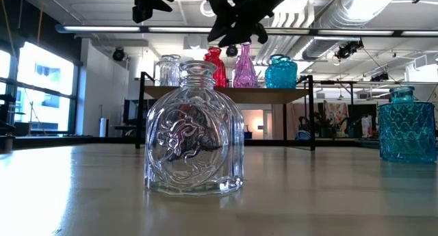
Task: Sort vases onto shelf
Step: Put the left red vase on the shelf aligned with the other red vase
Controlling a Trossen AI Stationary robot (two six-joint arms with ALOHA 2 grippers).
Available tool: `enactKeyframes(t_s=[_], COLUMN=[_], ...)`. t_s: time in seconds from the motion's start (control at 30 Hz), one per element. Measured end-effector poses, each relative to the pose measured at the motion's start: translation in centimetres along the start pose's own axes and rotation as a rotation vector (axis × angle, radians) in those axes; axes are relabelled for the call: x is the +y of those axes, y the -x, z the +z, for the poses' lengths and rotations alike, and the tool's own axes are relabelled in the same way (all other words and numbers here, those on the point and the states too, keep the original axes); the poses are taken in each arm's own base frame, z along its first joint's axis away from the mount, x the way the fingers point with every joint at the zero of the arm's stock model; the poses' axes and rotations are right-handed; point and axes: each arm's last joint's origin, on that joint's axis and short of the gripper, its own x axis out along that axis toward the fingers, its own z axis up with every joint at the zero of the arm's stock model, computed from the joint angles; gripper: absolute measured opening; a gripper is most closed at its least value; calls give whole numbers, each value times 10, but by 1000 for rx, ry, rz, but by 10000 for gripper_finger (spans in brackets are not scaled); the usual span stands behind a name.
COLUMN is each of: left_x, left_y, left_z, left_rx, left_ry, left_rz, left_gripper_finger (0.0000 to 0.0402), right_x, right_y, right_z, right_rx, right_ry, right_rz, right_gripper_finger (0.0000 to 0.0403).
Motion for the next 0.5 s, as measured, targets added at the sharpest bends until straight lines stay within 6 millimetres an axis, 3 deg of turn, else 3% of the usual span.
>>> enactKeyframes(t_s=[0.37,0.5], left_x=[0,0], left_y=[0,0], left_z=[0,0], left_rx=[0,0], left_ry=[-10,-10], left_rz=[0,0], left_gripper_finger=[99,99], right_x=[-5,-6], right_y=[-5,-12], right_z=[-5,-9], right_rx=[30,36], right_ry=[-53,-83], right_rz=[-39,-53], right_gripper_finger=[39,13])
